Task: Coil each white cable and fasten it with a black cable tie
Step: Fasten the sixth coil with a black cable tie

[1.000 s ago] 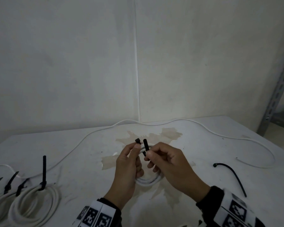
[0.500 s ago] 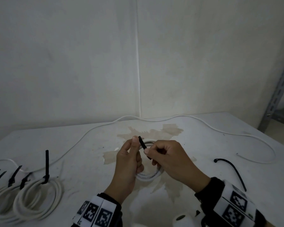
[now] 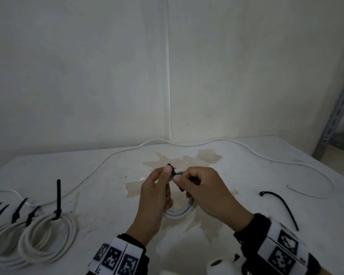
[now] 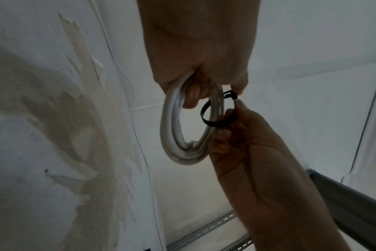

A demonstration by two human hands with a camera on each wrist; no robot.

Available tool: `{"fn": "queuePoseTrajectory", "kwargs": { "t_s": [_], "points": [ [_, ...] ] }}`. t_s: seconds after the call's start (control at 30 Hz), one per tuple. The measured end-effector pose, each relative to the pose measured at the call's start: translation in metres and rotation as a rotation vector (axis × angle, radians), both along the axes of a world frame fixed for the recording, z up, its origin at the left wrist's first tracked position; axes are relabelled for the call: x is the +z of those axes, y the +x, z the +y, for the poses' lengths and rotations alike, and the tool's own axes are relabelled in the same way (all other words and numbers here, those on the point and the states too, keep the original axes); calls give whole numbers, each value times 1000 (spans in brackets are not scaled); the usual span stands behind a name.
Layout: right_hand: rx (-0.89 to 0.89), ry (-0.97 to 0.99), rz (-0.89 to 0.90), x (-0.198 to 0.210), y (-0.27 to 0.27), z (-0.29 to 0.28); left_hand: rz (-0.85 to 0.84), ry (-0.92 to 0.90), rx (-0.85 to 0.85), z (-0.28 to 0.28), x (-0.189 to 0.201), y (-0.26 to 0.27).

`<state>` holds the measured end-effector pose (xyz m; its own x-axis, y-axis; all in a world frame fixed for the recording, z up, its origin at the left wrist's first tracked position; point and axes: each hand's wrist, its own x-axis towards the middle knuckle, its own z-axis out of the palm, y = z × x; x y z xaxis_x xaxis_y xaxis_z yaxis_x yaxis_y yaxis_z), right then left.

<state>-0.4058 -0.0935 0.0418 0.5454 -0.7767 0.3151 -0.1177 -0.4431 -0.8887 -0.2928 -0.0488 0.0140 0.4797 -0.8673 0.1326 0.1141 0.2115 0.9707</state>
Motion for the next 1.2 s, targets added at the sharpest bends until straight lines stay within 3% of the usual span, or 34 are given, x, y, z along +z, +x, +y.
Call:
{"fn": "queuePoseTrajectory", "kwargs": {
  "t_s": [0.1, 0.23, 0.4, 0.57, 0.67, 0.8, 0.97, 1.13, 1.2],
  "points": [
    [-75, -98, -35, -6, 6, 2, -28, -4, 11, 3, -5, -5],
    [-35, -184, -68, -11, 9, 9, 28, -36, 33, 5, -3, 0],
    [-51, -269, -260, -5, 1, 14, 60, -86, 16, 9, 10, 5],
    [-201, -592, -248, 0, -3, 5, 69, -84, 25, 7, 15, 7],
    [-135, -427, -213, 10, -6, 1, 12, -52, 11, 9, 15, 9],
    [53, -97, -10, 24, -5, -10, -69, 43, -47, 12, 15, 2],
    [67, -186, 106, 28, -9, -12, -141, 64, -71, 12, 20, -1],
    [-93, -111, -104, 42, -8, -19, -191, 76, -89, 15, 15, -17],
    [-76, -49, -139, 46, -8, -21, -201, 79, -78, 16, 13, -18]
  ]
}}
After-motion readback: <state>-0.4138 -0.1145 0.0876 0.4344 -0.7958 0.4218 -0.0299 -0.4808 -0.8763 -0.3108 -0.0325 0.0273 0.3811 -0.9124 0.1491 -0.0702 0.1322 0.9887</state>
